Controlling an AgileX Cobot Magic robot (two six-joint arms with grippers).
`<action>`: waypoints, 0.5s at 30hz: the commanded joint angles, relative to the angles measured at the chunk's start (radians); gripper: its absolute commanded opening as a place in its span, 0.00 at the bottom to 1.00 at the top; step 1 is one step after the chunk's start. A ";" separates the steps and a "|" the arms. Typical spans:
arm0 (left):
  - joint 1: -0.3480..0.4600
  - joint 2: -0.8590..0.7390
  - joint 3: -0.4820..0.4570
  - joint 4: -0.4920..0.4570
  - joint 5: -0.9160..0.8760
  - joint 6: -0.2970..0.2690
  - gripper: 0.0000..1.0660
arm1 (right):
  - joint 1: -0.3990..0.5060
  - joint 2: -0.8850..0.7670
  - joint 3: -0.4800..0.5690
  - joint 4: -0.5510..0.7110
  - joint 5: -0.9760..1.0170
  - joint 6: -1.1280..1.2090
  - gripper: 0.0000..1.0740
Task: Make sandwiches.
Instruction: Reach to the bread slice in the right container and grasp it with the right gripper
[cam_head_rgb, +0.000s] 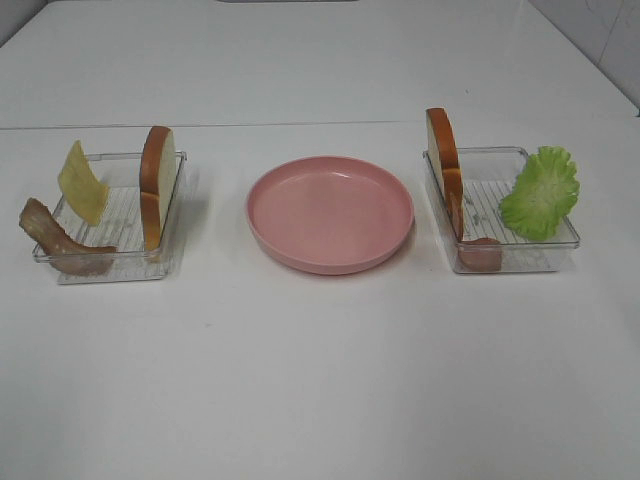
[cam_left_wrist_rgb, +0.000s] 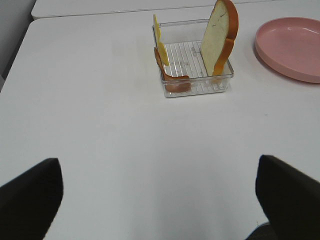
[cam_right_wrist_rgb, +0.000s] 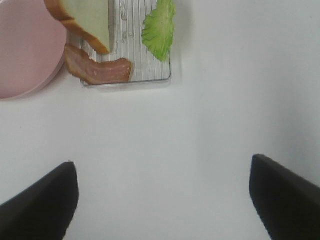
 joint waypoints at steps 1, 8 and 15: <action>-0.005 -0.011 0.000 -0.008 -0.006 -0.004 0.94 | -0.003 0.152 -0.108 0.004 0.012 0.009 0.81; -0.005 -0.011 0.000 -0.008 -0.006 -0.004 0.94 | -0.003 0.562 -0.440 0.004 0.010 0.008 0.81; -0.005 -0.011 0.000 -0.008 -0.006 -0.004 0.94 | -0.003 0.693 -0.547 0.026 0.017 0.008 0.81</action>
